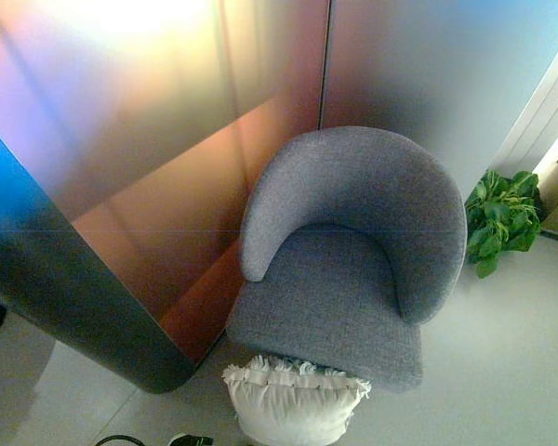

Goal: Pick up the pillow and put it on the sofa.

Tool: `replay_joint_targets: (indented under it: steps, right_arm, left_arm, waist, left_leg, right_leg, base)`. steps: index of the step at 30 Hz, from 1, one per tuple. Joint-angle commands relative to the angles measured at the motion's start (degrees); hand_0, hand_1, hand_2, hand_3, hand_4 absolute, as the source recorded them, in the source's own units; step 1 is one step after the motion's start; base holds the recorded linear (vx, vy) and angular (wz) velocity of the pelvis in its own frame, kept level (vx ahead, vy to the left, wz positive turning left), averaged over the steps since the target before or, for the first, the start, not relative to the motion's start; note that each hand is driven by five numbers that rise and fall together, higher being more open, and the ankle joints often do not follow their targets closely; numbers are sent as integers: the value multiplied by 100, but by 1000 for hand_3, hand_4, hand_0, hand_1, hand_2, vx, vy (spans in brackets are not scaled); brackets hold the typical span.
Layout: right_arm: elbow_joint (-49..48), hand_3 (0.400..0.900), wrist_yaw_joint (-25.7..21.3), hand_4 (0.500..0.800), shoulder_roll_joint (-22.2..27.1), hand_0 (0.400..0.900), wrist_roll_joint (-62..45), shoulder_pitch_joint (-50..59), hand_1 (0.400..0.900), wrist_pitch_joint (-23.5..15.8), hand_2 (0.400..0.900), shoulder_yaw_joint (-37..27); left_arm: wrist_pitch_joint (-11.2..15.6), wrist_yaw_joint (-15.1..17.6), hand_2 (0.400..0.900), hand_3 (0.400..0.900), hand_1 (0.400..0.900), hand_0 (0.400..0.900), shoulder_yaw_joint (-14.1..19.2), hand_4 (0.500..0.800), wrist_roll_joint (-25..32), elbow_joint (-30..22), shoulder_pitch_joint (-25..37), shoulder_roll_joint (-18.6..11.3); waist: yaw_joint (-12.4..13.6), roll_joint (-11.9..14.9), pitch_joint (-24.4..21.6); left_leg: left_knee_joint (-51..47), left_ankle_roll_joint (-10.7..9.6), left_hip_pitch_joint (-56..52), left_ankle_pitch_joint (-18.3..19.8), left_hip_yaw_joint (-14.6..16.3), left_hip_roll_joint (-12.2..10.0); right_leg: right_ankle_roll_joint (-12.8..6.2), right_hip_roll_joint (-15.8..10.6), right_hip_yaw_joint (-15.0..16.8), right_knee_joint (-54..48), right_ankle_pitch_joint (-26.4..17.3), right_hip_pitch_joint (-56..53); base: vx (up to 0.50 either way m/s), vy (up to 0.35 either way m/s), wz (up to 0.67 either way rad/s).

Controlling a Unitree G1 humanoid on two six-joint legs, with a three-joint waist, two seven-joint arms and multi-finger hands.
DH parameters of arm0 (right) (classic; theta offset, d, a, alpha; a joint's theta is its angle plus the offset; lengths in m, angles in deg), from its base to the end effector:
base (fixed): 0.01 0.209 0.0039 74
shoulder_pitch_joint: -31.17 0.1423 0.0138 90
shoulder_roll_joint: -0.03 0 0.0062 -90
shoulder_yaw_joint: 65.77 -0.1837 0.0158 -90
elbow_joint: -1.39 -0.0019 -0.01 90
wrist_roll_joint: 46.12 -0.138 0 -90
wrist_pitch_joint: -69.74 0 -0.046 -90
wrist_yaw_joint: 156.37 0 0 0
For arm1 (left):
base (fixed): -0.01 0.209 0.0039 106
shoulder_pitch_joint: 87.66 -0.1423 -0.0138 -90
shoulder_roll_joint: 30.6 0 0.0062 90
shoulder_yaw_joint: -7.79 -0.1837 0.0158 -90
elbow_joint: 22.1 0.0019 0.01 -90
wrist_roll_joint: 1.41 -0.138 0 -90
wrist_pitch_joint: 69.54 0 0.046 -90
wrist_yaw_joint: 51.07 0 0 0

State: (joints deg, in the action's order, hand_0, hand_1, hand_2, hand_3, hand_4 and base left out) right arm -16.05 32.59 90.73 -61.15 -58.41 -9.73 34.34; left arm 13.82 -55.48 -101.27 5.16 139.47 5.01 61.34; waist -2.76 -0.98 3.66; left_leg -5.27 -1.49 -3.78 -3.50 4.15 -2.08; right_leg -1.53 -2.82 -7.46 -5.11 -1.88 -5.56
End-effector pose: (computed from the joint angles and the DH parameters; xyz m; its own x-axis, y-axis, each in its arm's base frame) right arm 0.0593 -0.2417 -0.1142 0.1332 -0.0641 -0.9890 0.0533 0.9969 -0.0574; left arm 0.0779 0.2163 -0.1170 0.2168 0.0843 -0.9726 0.2423 0.9604 0.1373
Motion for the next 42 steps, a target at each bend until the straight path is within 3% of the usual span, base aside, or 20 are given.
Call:
replay_joint_targets:
  steps: [1,6,16,26,33,42]
  right_arm:
    - [241,900,-98,800,-132,900,60,443,900,-88,900,148]
    - [256,900,-187,800,-79,900,52,429,900,-122,900,94]
    - [304,900,-585,800,27,900,128,440,900,-340,900,-45]
    - [29,900,-1026,800,208,900,-154,800,900,-679,900,-17]
    - [-110,900,-1044,800,347,900,-413,1023,900,-805,900,13]
    - [-513,900,-670,800,536,900,-1180,1283,900,-1209,900,36]
  left_arm:
    - [83,27,900,900,900,900,-76,800,-153,373,330,-33]
    - [-36,-80,900,900,900,900,-43,800,-135,364,298,-62]
    - [24,-309,900,900,900,900,-145,800,-303,392,268,-156]
    - [458,-333,900,900,900,900,-571,800,-164,11,597,-298]
    - [670,-322,900,900,900,900,-805,800,42,-212,849,-382]
    - [1442,-138,900,900,900,900,-1073,800,635,-893,1181,-474]
  waist:
    - [52,276,189]
    - [60,279,184]
    - [61,237,312]
    - [-12,52,854]
    - [-48,-46,1260]
    - [-50,-253,1997]
  left_leg:
    - [106,202,-346,749,178,419]
    - [90,203,-384,754,179,417]
    - [85,190,-247,708,188,418]
    - [27,160,341,505,122,450]
    - [27,137,722,388,81,467]
    - [102,29,1422,180,31,553]
  right_leg:
    - [-421,-162,158,165,207,-7]
    - [-426,-164,135,147,201,-45]
    - [-470,-203,142,151,129,112]
    - [-518,-260,202,200,-33,781]
    - [-490,-249,210,319,-32,1190]
    - [-421,-283,158,618,29,1887]
  base:
    - [0,0,0]
    - [29,-6,0]
    - [11,-19,1]
    - [-107,-23,5]
    - [-70,-31,1]
    - [-72,-1,3]
